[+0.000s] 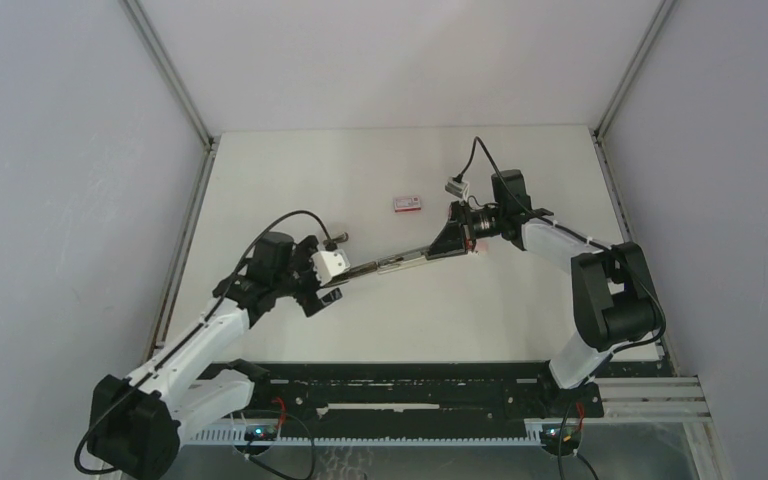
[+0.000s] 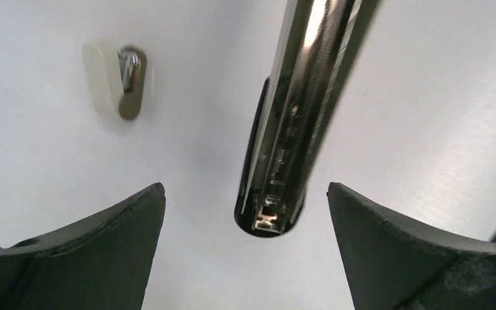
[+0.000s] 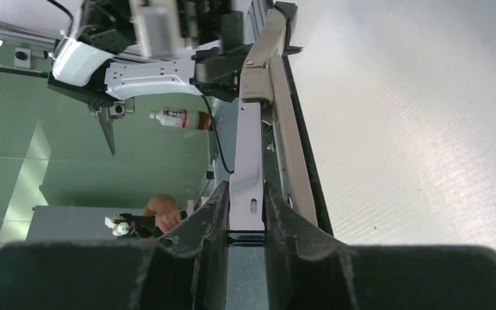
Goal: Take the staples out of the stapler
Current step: Unload the staple at the center of the board.
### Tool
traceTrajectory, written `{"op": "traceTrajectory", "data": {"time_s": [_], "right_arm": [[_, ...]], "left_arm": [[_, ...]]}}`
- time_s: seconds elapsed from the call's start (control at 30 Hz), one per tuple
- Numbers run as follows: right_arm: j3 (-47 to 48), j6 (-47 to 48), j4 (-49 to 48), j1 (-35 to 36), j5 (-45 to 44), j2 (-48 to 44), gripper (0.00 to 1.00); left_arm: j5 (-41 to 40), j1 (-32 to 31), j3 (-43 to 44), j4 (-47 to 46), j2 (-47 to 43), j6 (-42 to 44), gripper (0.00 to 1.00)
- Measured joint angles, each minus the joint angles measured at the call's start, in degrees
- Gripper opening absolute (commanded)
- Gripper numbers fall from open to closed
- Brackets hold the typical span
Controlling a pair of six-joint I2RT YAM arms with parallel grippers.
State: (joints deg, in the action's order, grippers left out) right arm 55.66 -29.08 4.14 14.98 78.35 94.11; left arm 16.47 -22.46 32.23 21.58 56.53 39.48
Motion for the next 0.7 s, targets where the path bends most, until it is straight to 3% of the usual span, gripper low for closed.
{"op": "traceTrajectory", "data": {"time_s": [0.3,0.7], "right_arm": [[0.0,5.31,3.65,-0.33,-3.28,-1.66,0.0],[0.0,11.67,7.67,-0.09,-4.76,-2.91,0.0]], "left_arm": [[15.34,0.11,10.45,8.92,-1.66,-0.11,1.0],[32.65,0.15,38.03,22.43,23.28,-1.95,1.0]]}}
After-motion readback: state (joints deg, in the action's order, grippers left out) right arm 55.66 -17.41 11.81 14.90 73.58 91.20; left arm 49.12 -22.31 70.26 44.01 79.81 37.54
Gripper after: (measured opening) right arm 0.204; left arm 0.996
